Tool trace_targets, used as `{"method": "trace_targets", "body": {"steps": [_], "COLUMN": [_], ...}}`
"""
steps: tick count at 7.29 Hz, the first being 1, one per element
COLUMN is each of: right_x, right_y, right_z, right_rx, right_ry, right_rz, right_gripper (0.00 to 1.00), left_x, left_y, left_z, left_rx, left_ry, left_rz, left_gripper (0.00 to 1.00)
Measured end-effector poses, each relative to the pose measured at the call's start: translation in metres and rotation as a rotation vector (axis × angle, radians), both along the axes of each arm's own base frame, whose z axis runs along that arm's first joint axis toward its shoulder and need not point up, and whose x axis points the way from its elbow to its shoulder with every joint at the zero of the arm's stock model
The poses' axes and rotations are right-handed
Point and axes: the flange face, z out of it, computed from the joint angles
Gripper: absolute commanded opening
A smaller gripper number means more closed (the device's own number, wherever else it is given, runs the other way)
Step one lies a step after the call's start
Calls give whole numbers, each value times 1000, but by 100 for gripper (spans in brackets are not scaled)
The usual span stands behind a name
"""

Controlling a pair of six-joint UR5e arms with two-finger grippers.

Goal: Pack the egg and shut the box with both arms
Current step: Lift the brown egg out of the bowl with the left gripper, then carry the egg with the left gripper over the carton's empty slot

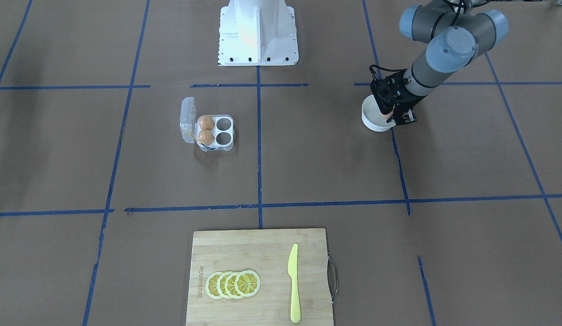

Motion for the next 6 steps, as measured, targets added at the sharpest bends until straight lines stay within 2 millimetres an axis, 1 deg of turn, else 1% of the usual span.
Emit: {"method": "trace_targets", "body": {"steps": [1,3,4,5,6], "right_x": [0,-1,-2,-2,-2], "right_y": [0,-1,-2,-2,-2], "right_z": [-1,-3,-4,-5,-6], "right_rx": [1,7,11,13,16], "right_ry": [-4,-10,-12,-14,-15], "right_rz": [-1,-3,-3,-4,-4], "right_gripper": [100,100,100,100,100], "left_x": [1,17,27,42,61], "left_y": [-9,-32,-41,-48,-50], "left_z": [-20,-68,-89,-113,-136], "left_rx": [1,-5,-24,-55,-92], "left_ry": [13,39,56,76,96], "left_rz": [-49,-167,-206,-242,-264], "left_gripper": [0,0,0,0,0]}}
